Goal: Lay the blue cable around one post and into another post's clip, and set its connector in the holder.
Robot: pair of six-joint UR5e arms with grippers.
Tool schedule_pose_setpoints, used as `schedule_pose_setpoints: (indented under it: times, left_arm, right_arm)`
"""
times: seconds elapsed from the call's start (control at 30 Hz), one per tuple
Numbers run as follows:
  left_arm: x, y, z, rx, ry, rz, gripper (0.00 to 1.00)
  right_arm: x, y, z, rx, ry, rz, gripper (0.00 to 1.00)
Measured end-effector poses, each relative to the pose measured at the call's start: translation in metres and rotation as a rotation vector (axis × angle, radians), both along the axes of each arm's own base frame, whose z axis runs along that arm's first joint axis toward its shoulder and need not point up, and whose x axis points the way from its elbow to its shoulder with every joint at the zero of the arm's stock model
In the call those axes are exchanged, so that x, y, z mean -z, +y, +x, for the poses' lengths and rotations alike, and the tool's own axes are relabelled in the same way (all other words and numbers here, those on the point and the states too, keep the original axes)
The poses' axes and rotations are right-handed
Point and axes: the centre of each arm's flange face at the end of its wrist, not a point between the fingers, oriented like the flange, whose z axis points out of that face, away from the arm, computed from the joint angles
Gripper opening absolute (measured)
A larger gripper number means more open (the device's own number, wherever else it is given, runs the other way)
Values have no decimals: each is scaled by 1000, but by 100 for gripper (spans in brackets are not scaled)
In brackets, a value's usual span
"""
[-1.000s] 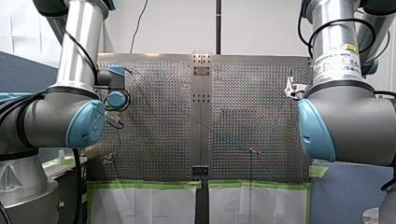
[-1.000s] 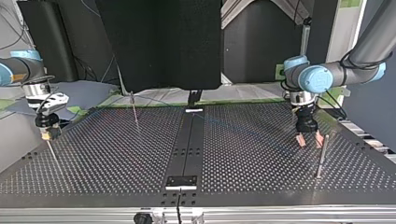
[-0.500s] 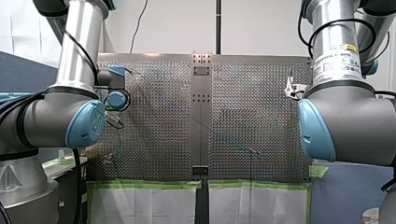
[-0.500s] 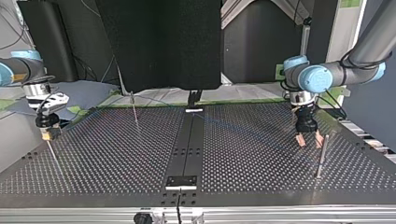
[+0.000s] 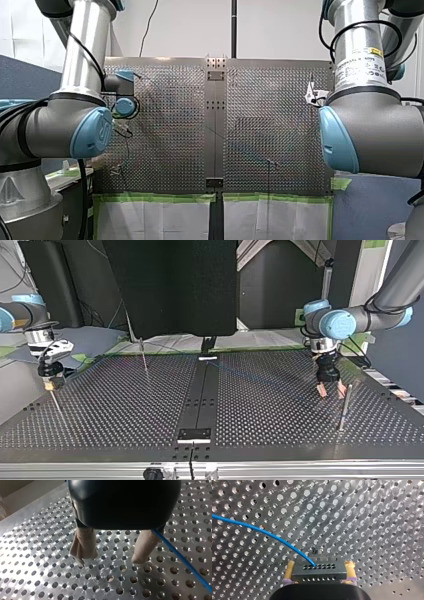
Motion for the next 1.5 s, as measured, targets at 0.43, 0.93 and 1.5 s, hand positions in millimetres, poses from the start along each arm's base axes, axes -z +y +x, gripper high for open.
schedule_pose_setpoints:
  times: [0.43,0.93,1.5]
  left_arm:
    - [0,-1,0,1,1,0,100]
    - [0,-2,0,3,1,0,100]
    - [0,-3,-1,5,1,2,100]
  right_arm:
    - [-1,1,2,-29,4,-1,2]
    - [-2,2,5,-47,8,-2,2]
    - [-2,2,5,-47,8,-2,100]
